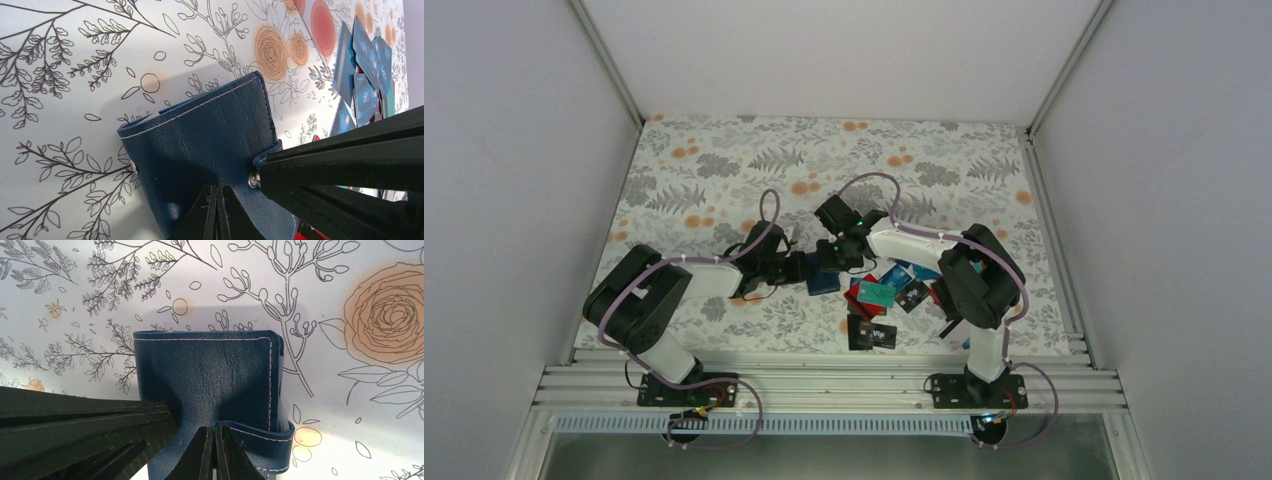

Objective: Put the credit cards into the card holder

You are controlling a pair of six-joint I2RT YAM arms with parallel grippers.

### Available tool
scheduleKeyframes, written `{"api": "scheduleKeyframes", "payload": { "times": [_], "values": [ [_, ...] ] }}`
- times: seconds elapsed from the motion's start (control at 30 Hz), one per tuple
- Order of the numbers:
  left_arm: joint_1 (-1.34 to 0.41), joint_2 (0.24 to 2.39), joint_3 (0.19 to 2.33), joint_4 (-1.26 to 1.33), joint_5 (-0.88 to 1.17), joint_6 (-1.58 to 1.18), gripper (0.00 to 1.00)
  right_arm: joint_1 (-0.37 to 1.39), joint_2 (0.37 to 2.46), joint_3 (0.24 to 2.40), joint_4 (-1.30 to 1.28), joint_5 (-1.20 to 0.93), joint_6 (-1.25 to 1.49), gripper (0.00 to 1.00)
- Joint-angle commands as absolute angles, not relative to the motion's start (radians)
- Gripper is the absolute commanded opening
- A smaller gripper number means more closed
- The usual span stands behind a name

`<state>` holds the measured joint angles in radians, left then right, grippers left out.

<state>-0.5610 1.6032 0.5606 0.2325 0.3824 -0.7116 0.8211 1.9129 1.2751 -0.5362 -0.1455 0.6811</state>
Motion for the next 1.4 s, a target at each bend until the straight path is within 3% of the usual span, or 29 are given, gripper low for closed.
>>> {"api": "scheduleKeyframes", "payload": {
  "times": [0.0, 0.37, 0.7, 0.97, 1.37],
  "values": [
    [-0.571, 1.655, 0.532, 0.146, 0.371, -0.712, 0.02, 0.875, 1.953, 1.231, -0.488, -0.172, 0.71, 0.04],
    [-0.571, 1.658, 0.528, 0.146, 0.37, -0.713, 0.02, 0.919, 1.989, 1.157, -0.487, -0.101, 0.747, 0.04],
    [-0.571, 1.662, 0.527, 0.139, 0.368, -0.71, 0.02, 0.897, 1.883, 0.99, -0.35, -0.09, 0.783, 0.04],
    [-0.571, 1.659, 0.548, 0.096, 0.352, -0.701, 0.02, 0.774, 1.895, 0.842, -0.087, -0.358, 0.704, 0.04],
    [-0.572, 1.618, 0.567, 0.002, 0.311, -0.706, 0.02, 0.637, 2.121, 0.768, 0.068, -0.67, 0.667, 0.04]
  ]
}}
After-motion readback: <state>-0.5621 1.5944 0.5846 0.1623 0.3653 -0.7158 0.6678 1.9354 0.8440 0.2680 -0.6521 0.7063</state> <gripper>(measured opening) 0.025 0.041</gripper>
